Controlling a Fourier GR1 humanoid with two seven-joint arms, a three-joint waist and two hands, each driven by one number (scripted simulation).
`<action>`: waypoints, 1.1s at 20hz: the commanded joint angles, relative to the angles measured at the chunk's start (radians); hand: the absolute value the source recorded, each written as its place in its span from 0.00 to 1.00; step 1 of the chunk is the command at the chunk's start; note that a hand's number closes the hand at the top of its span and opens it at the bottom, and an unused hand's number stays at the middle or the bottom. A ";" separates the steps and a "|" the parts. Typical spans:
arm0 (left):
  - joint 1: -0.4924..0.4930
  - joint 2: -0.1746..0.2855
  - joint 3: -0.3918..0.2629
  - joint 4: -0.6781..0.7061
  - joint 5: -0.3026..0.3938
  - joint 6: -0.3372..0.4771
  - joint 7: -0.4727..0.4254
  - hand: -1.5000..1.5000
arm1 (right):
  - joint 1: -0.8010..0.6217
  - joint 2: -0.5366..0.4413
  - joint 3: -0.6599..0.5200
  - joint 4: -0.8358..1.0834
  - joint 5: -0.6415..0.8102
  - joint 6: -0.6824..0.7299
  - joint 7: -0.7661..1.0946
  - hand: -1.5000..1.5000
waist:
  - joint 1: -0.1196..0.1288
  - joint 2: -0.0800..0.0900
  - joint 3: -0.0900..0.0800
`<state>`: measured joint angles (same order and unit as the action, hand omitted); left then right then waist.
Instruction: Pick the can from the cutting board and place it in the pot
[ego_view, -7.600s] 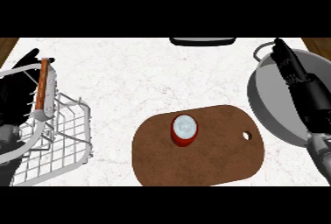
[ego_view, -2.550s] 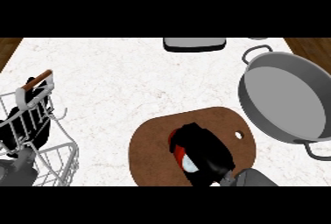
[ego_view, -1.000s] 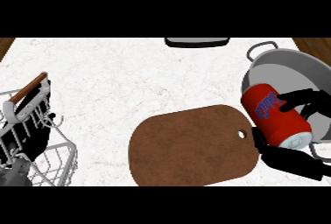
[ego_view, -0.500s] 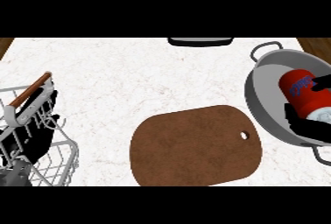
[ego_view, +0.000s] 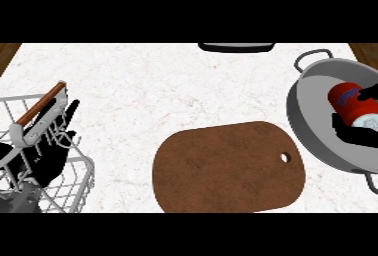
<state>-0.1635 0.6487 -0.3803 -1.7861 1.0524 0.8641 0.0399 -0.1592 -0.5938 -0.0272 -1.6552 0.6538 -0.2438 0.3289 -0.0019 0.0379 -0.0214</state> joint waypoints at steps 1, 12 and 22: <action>-0.065 0.163 -0.075 0.017 -0.180 -0.106 -0.089 0.50 | -0.012 0.005 -0.035 0.146 -0.076 0.020 -0.057 0.00 | 0.000 -0.005 0.032; -0.068 0.188 -0.072 0.014 -0.139 -0.104 -0.093 0.50 | -0.144 0.159 -0.110 0.280 -0.395 0.088 -0.272 0.00 | 0.007 -0.024 0.035; -0.028 0.203 -0.070 0.019 -0.135 -0.107 -0.120 0.50 | -0.168 0.124 -0.322 0.400 -0.661 0.216 -0.408 0.00 | -0.044 -0.029 0.032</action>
<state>-0.1244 0.6822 -0.4004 -1.7919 1.1319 0.8293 0.0401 -0.3310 -0.4446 -0.2834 -1.3006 0.0738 -0.0847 -0.0351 -0.0261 0.0199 -0.0131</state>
